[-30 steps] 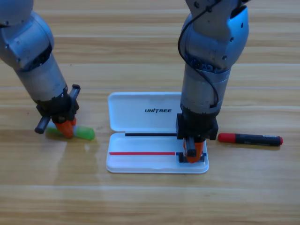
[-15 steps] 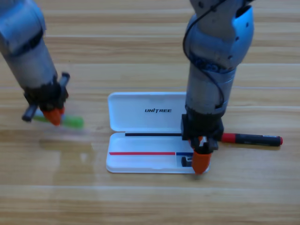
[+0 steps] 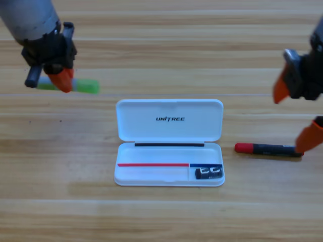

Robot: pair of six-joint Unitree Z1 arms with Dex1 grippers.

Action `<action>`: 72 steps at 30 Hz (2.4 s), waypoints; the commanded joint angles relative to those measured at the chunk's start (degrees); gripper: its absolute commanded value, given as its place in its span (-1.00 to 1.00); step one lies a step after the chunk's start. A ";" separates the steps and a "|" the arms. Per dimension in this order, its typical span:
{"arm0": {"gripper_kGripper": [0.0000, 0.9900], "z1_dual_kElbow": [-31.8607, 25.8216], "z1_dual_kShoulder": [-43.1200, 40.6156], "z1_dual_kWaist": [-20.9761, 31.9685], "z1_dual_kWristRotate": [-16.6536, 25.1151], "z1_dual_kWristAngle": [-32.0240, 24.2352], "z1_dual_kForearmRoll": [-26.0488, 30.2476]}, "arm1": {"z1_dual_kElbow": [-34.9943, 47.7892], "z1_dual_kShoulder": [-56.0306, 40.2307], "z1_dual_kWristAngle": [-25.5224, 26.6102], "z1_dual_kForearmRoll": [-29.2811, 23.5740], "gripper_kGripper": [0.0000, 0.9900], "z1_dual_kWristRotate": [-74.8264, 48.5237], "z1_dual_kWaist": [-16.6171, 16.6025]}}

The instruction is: Clean up eraser and pencils

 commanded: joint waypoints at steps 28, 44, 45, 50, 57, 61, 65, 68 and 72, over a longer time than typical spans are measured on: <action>-1.00 -11.99 18.86 -15.15 -19.91 -3.97 3.14 | 4.23 27.15 -0.21 -17.17 -0.35 -9.38 -12.73; -1.00 -11.20 18.51 -18.40 -21.50 -7.23 4.63 | 5.20 23.37 0.76 -14.79 -1.00 -9.91 -12.73; -1.00 -11.11 18.69 -18.57 -21.41 -7.75 4.63 | 5.38 22.93 0.76 -14.79 -1.00 -9.91 -12.73; -1.00 -11.02 20.00 -18.92 -21.32 -9.16 4.55 | 6.78 20.82 0.76 -14.79 -1.00 -9.82 -12.73; -1.00 -10.85 21.67 -19.63 -21.50 -9.51 4.19 | 8.54 15.81 0.76 -14.44 -1.00 -9.82 -12.73; -1.00 -10.76 22.11 -19.63 -21.41 -9.42 4.11 | 9.24 10.10 1.82 -11.54 -1.00 -9.73 -12.73; -1.00 -10.85 22.20 -19.63 -21.50 -9.07 4.11 | 9.42 4.92 3.92 -7.94 -1.00 -9.56 -12.12; -1.00 -10.41 22.38 -19.63 -21.67 -9.07 3.67 | 9.24 2.98 4.89 -5.74 -1.00 -9.21 -11.15; -1.00 -9.18 22.46 -19.63 -21.67 -8.90 2.44 | 9.24 2.45 5.24 -5.04 -1.00 -8.94 -10.45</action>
